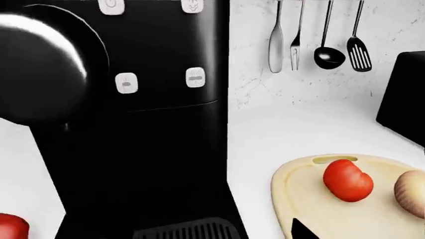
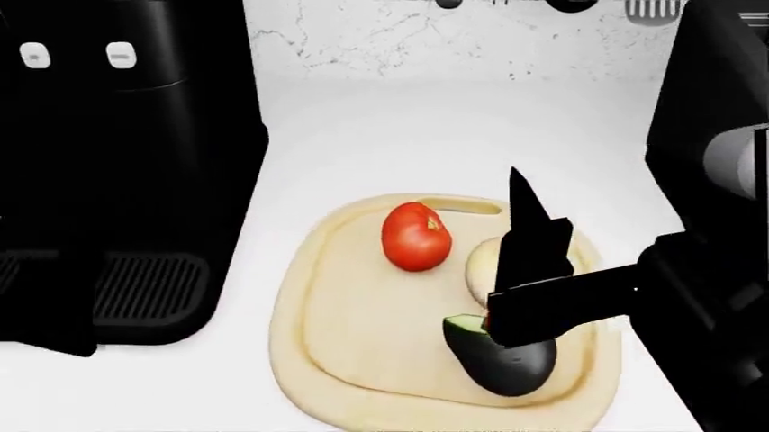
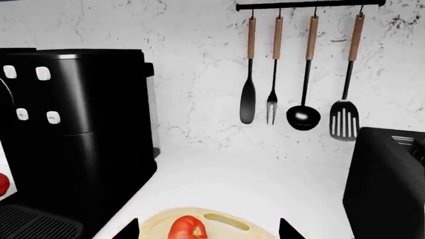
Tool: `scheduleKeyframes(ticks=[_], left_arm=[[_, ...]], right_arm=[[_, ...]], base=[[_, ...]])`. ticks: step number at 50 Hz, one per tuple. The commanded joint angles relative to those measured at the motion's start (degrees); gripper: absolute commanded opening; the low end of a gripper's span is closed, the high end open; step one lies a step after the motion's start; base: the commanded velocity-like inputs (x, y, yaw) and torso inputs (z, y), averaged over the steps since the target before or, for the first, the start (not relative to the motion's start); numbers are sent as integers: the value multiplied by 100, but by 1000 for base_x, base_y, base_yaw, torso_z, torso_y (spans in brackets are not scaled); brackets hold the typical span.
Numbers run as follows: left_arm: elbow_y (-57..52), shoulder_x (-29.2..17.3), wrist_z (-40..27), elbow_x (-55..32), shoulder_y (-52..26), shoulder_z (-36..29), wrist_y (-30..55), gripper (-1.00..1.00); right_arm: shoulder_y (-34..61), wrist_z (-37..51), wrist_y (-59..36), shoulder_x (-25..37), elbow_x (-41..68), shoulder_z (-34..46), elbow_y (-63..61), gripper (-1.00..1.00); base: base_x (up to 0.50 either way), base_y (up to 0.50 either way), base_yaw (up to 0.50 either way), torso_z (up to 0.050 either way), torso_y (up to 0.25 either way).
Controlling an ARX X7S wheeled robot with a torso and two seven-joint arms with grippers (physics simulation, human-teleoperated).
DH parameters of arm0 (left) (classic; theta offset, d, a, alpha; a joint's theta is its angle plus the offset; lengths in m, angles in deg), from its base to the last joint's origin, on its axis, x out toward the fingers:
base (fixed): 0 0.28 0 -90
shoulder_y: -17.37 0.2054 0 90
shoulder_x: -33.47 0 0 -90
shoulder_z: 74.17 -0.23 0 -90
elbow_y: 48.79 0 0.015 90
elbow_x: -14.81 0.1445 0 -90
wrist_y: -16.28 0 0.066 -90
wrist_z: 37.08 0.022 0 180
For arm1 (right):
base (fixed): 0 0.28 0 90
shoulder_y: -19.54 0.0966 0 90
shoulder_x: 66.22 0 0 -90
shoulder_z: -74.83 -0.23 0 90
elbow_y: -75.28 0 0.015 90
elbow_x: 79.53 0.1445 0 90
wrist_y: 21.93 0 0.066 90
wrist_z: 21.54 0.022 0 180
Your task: Place the avocado, onion, tomato and bell pepper on the cutting board.
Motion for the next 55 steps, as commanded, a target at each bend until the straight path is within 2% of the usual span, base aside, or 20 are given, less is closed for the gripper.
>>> scheduleKeyframes(ticks=[1,16,25,40,55], left_arm=[[-38,-93,-145,-407,211,426,-124,100],[15,-381,-59,-382,298,426,-279,100],[70,-353,52,-250,331,259,-447,100],[232,-265,5,-222,-37,-204,-433,100],[346,-275,209,99,-32,-546,-688,100]], right_arm=[[-249,122,92,136,54,-266,-122,100],[-547,248,122,179,79,-314,-182,100],[-603,225,166,164,-12,-305,-148,100],[-1085,-301,420,-24,-880,-224,-159,100],[-1517,-475,604,-110,-1114,-274,-144,100]], base=[[-82,500,0,0,0],[-140,500,0,0,0],[-142,500,0,0,0],[-18,500,0,0,0],[257,249,0,0,0]])
